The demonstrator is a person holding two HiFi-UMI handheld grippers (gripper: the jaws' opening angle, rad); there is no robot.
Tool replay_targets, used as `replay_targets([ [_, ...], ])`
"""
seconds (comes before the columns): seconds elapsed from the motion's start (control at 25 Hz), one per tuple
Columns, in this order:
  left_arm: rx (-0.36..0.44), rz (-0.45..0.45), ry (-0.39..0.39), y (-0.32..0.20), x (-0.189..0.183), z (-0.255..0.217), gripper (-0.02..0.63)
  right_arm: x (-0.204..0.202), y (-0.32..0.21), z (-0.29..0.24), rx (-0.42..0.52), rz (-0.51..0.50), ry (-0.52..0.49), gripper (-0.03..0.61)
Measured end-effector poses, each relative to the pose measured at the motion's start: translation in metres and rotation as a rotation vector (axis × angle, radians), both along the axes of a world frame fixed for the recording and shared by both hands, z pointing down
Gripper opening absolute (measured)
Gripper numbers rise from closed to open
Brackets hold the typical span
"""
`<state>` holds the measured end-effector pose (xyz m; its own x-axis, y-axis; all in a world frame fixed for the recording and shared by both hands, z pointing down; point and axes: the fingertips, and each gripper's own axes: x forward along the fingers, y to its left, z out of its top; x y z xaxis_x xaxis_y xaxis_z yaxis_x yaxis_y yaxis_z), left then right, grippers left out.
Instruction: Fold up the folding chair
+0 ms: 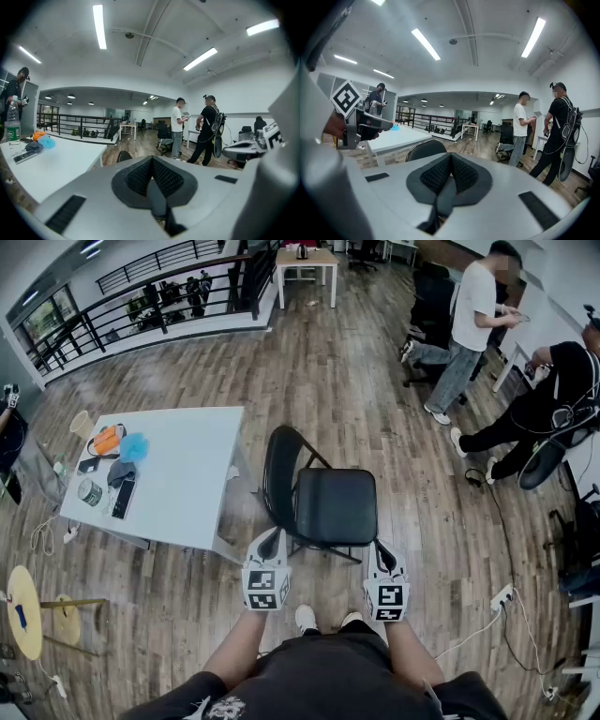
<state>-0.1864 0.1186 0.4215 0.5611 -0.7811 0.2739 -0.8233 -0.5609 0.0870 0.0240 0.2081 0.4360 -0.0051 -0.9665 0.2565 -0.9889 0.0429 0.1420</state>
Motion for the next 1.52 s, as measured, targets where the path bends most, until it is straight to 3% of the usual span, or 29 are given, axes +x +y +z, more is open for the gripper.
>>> replay_targets([
  [0.16,-0.020,0.010,-0.005,-0.020,0.007,0.006,0.005,0.002,-0.011,0.001,0.002,-0.022,0.017,0.014],
  [0.44,-0.050,-0.015,-0.020,-0.051,0.022,0.024,0.005,0.043,-0.040,0.028,-0.026,0.037,-0.014,0.014],
  [0.72,-0.117,-0.074,-0.109,-0.092,0.029,0.057,0.005,0.065,-0.088,0.077,-0.106,0.002,-0.105,0.014],
  [0.96,-0.191,-0.175,-0.059,-0.174,0.035,0.073,0.005,0.097,-0.159,0.126,-0.190,-0.056,-0.119,0.014],
  [1.16,-0.261,-0.272,-0.199,-0.210,0.025,0.100,0.006,0.130,-0.188,0.169,-0.243,-0.015,-0.134,0.014],
  [1.32,-0.299,-0.277,-0.313,-0.237,0.022,0.121,0.030,0.152,-0.207,0.222,-0.343,0.021,-0.213,0.016],
  [1.44,-0.331,-0.280,-0.338,-0.252,0.022,0.134,0.169,0.164,-0.222,0.258,-0.415,-0.020,-0.287,0.203],
  [1.52,-0.362,-0.289,-0.360,-0.261,0.019,0.144,0.215,0.172,-0.229,0.281,-0.472,-0.036,-0.320,0.227],
])
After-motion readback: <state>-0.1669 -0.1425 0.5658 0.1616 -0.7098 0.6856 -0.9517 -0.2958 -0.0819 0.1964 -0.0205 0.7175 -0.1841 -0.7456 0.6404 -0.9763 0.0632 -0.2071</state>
